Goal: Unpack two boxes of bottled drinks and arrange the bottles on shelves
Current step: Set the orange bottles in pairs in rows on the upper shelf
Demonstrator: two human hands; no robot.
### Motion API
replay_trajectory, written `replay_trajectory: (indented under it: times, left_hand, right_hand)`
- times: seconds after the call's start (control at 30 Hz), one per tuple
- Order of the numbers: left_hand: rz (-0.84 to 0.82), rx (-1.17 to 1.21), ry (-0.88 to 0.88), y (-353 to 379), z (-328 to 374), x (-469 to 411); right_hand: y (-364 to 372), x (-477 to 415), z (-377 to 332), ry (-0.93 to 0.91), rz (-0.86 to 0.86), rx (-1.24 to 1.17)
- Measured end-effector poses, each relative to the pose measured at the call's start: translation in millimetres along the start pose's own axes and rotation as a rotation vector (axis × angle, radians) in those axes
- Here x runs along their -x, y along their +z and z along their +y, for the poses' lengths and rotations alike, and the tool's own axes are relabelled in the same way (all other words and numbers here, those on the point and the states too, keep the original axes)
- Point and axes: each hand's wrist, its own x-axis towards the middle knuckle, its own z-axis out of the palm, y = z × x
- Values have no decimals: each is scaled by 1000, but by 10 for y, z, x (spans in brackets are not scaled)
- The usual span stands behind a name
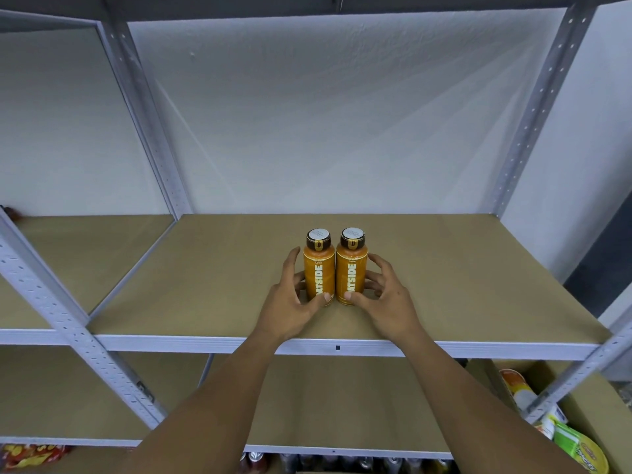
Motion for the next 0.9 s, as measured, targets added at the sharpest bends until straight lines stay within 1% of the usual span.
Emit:
replay_trajectory:
  times: [0.37, 0.6, 0.77, 0.9]
  left_hand:
    - [-10, -18, -9, 1, 5, -5]
    - [-41, 53, -6, -79, 49, -45]
    - [-36, 26, 80, -285, 192, -158]
    - [-59, -74, 153, -378, 335, -236]
  right_hand:
    - [-2, 12, -7, -10, -4, 6]
    - [-30, 20, -76, 25, -3, -49]
    - [-157, -47, -212, -14, -23, -4]
    - [-239, -135, -399, -67, -38, 47]
